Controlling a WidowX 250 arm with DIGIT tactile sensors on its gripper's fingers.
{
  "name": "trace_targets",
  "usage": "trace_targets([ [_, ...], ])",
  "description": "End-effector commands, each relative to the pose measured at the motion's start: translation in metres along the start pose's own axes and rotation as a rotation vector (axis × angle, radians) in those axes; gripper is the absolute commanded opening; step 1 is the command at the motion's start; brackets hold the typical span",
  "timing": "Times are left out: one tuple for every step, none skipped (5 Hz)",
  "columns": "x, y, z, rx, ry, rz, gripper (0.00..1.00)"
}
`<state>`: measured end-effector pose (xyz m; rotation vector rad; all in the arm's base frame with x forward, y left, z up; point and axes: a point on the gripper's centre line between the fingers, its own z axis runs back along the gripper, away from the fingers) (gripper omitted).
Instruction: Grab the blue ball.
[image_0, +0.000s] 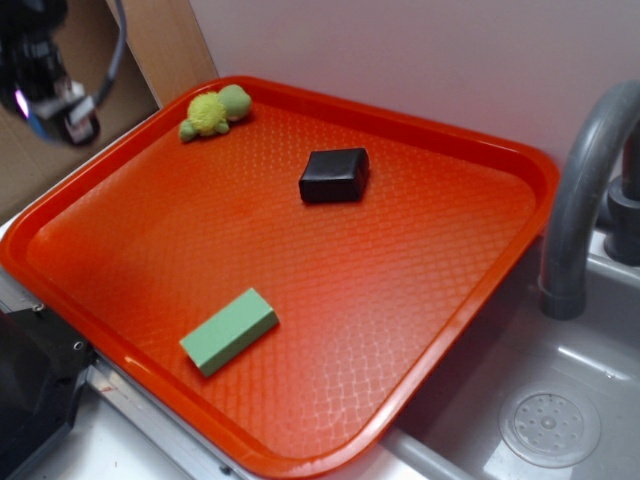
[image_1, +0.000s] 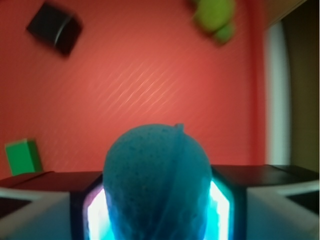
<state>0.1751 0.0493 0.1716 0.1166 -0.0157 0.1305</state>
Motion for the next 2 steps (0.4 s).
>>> trace_targets([
  [0.014, 0.023, 0.048, -0.077, -0.092, -0.01, 0.0],
  [0.013, 0.019, 0.036, -0.047, -0.078, -0.003, 0.0],
])
